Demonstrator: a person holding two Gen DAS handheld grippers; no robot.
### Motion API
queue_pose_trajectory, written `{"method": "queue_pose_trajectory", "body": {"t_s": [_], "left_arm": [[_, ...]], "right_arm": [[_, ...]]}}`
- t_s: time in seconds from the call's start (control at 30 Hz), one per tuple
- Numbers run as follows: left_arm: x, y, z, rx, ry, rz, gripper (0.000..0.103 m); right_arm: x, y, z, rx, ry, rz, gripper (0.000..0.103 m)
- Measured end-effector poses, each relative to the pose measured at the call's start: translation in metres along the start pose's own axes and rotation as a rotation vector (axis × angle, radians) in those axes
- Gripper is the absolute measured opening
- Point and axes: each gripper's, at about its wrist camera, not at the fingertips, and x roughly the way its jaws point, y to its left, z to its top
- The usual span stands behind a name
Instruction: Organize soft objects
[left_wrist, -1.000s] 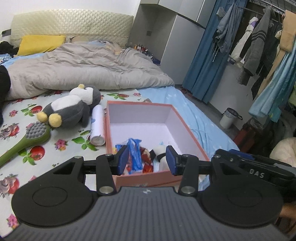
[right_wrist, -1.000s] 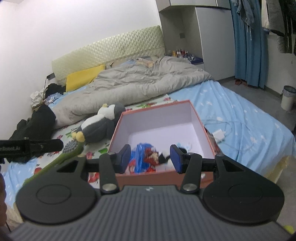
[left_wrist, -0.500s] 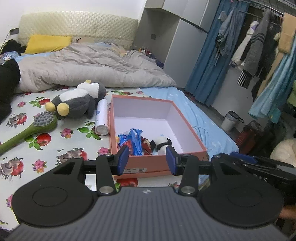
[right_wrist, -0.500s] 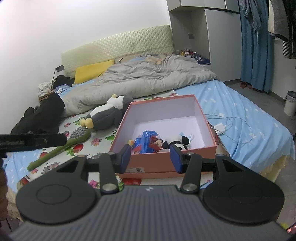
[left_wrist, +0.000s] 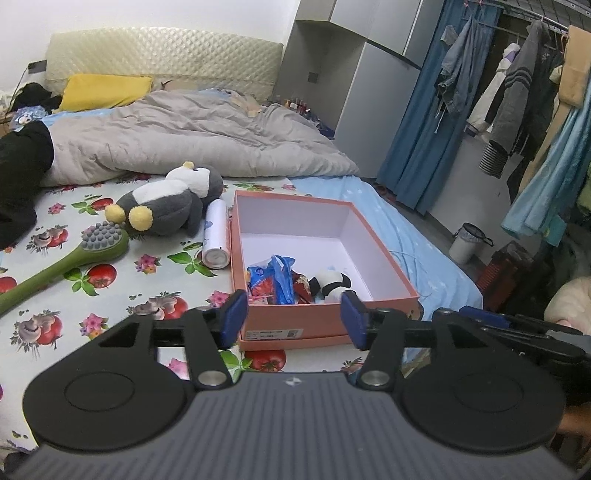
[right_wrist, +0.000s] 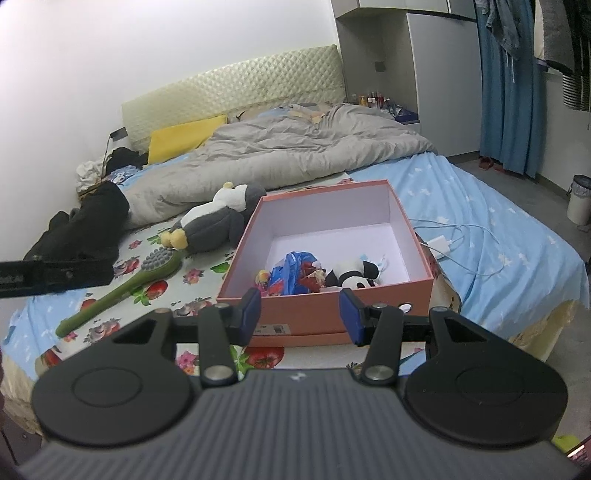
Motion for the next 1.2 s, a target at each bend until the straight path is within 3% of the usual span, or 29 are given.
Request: {"method": "queue_pose_trajectory", "body": {"t_s": [0.1,0.13,0.4,0.67,1.2], "left_arm": [[0.002,0.002,0.001,-0.015,-0.003,-0.003,0.092],[0.004,0.001,0.002,-0.016,-0.004,0.0,0.094],[0.009,0.001,0.005,-0.021,0.004,0.036,0.103],[0.015,0.006,0.002,-0.037,0.043,0.073,0.103],[0.016,0.007,0.001,-0.045,0.047,0.082,0.103]], "right_arm": [[0.0,0.001,0.0,-0.015,-0.002,-0.012,0.093],[-0.001,0.0,0.0,-0.017,-0.011,-0.018,0.095],[-0.001,-0.005,0.003,-0.003,-0.011,-0.013,0.095],[-0.002,-0.001,0.006,0.0,-0.007,0.003,0.095],[-0.001,0.002,0.005,-0.008,-0.008,0.0,0.095]]}}
